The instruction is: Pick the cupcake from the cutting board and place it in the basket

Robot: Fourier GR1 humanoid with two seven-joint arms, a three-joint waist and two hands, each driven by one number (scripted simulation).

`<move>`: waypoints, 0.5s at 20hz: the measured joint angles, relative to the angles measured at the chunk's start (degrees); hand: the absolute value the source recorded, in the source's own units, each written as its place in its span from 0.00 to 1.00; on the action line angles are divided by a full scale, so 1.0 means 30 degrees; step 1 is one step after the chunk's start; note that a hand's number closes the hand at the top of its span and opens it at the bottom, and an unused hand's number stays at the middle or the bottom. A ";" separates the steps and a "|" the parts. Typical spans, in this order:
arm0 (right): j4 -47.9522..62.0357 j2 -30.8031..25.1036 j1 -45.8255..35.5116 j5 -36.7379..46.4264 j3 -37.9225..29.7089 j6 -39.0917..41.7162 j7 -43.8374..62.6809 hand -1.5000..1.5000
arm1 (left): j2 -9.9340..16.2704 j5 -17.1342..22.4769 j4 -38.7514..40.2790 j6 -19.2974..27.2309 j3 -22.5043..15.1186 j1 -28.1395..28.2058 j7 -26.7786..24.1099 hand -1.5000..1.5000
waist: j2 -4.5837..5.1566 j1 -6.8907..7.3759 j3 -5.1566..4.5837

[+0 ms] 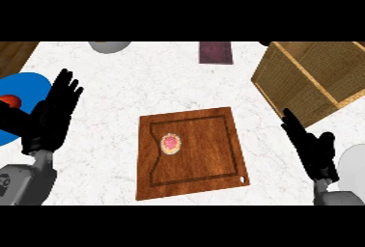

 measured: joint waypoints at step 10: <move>-0.1687 0.3635 -0.5341 0.3611 0.2904 -0.3938 -0.2369 0.00 | 0.0925 -0.2681 0.1090 -0.0085 -0.0678 -0.0075 -0.0917 0.50 | 0.0077 0.0126 0.0054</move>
